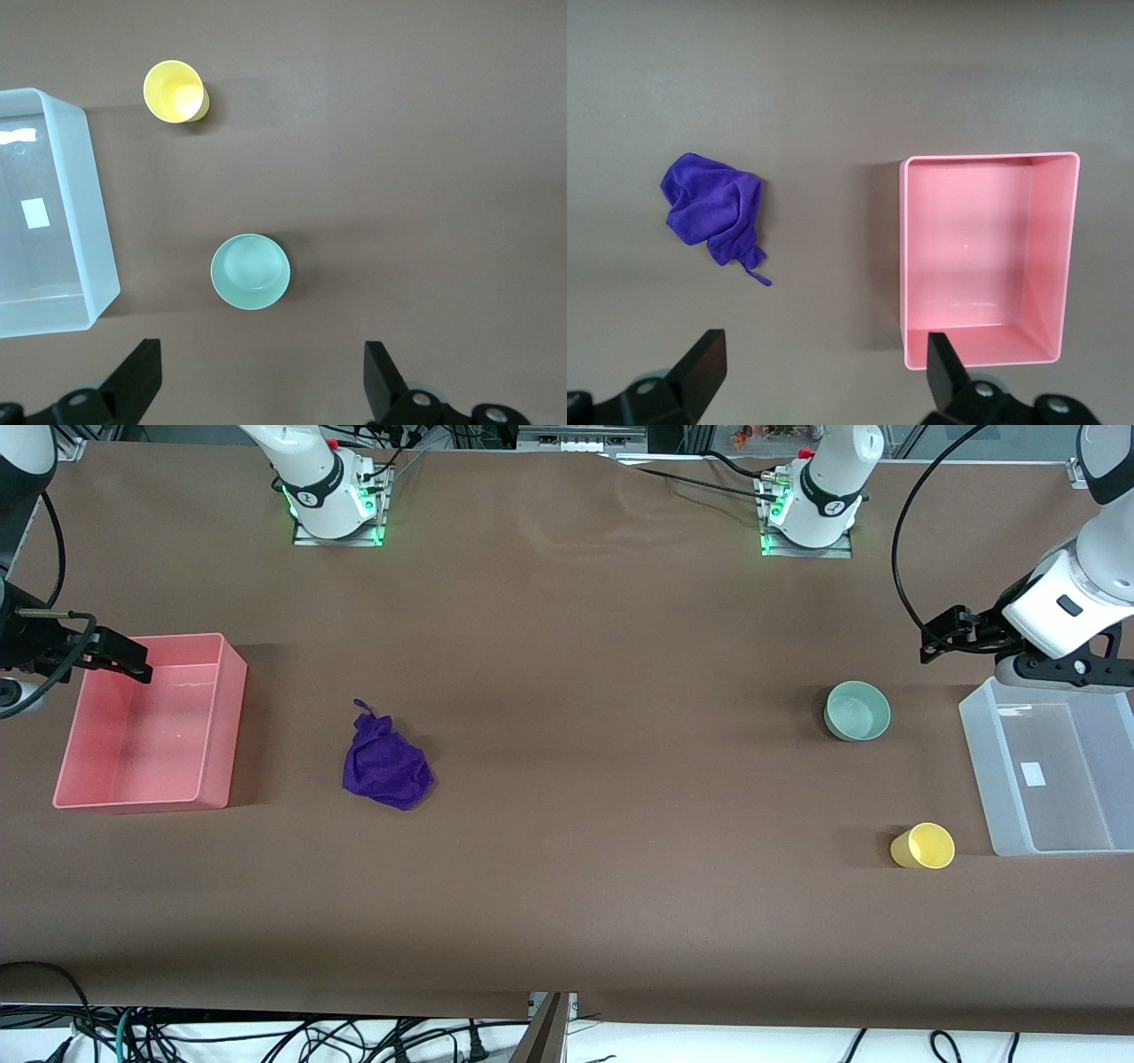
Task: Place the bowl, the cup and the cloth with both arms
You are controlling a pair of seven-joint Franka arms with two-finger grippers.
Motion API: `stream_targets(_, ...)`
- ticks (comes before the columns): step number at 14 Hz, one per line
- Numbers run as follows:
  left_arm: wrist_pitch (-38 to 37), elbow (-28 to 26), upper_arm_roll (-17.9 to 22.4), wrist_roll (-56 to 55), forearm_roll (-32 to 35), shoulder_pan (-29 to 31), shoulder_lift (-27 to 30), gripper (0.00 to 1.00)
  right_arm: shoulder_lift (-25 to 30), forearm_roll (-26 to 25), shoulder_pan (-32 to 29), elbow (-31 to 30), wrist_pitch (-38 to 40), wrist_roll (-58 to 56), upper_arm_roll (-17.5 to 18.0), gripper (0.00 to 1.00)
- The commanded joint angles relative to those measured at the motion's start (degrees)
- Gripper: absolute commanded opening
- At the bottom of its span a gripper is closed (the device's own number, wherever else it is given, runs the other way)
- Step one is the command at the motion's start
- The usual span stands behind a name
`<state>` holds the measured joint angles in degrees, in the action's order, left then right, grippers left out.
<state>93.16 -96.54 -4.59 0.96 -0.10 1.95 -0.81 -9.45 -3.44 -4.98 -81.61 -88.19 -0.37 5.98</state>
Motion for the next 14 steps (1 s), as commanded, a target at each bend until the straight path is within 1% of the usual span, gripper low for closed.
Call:
stream_targets(1,-2.2,2.9,0.3,-0.5,0.2,-0.3,-1.7,1.0,-0.5,1.0,-0.2,1.5,0.8,-0.4,0.1,1.0)
stream_targets(9,-3.5,2.2,0.5,-0.3,0.2,0.1,-2.0,1.0,-0.9,1.1,0.1,1.5,0.6,-0.4,0.4,1.0)
stream_targets(11,-7.4,2.1,0.7,-0.2,0.3,2.7,-4.1,1.0,-0.9,1.1,0.1,1.5,0.5,-0.4,0.8,1.0)
stream_targets(13,-8.1,1.2,0.6,0.0,1.7,6.4,-7.2,1.0,-0.9,1.0,0.1,0.8,0.0,-0.3,1.0,1.0)
stream_targets(14,-7.4,0.1,0.6,1.0,3.4,6.7,-8.2,1.0,-0.9,1.0,0.2,-0.6,-0.5,-0.3,1.4,1.0)
